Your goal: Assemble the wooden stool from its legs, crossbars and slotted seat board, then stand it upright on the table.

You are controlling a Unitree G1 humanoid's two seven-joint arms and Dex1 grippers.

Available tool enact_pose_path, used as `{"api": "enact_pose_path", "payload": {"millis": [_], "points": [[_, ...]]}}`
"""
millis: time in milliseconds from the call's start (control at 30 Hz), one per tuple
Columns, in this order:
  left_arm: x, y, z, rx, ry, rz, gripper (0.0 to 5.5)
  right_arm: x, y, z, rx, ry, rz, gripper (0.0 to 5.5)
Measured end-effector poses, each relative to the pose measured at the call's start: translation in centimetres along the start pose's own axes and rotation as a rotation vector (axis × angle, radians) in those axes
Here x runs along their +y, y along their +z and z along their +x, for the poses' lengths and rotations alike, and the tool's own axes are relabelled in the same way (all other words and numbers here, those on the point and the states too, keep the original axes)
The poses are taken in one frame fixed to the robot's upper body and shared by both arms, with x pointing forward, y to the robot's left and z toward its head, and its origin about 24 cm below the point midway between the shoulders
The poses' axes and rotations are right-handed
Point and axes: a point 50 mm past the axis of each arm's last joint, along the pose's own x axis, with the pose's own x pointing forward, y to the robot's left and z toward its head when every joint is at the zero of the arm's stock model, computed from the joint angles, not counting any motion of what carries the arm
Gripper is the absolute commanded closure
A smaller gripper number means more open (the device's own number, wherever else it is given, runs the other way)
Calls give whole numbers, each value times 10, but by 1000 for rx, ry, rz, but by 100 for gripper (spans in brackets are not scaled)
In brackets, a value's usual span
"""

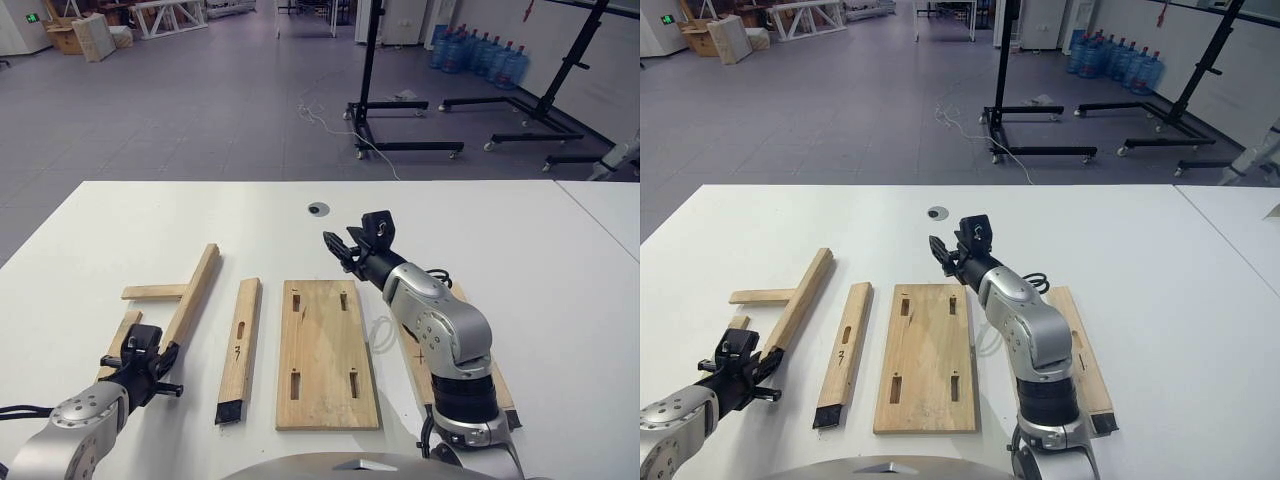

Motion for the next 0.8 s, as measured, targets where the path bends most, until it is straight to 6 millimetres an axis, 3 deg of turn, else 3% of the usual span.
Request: {"api": "enact_pose_path", "payload": {"millis": [200,267,333,400,467,600,667,800], "points": [[-3,9,6,-103,-1,26,501,-1,0,0,-9,-3,-2,265],[-5,25,9,-206,9,87,501,-4,0,1,-13,-3,6,265],[-7,54,10,-372,7,163,501,-9,5,3,-40,21,54,265],[-12,84,6,-555,-30,239,501,-10,19,2,-128,122,180,265],[-18,110,0,-712,-76,298,501,-4,38,-5,-237,356,357,244],[-37,135,-7,-874,-203,400,501,-2,73,-22,-416,752,567,181],[-45,144,-10,-927,-246,446,501,-3,83,-21,-437,798,570,148],[-52,150,-10,-961,-270,512,501,-8,89,-2,-422,756,566,145]]}}
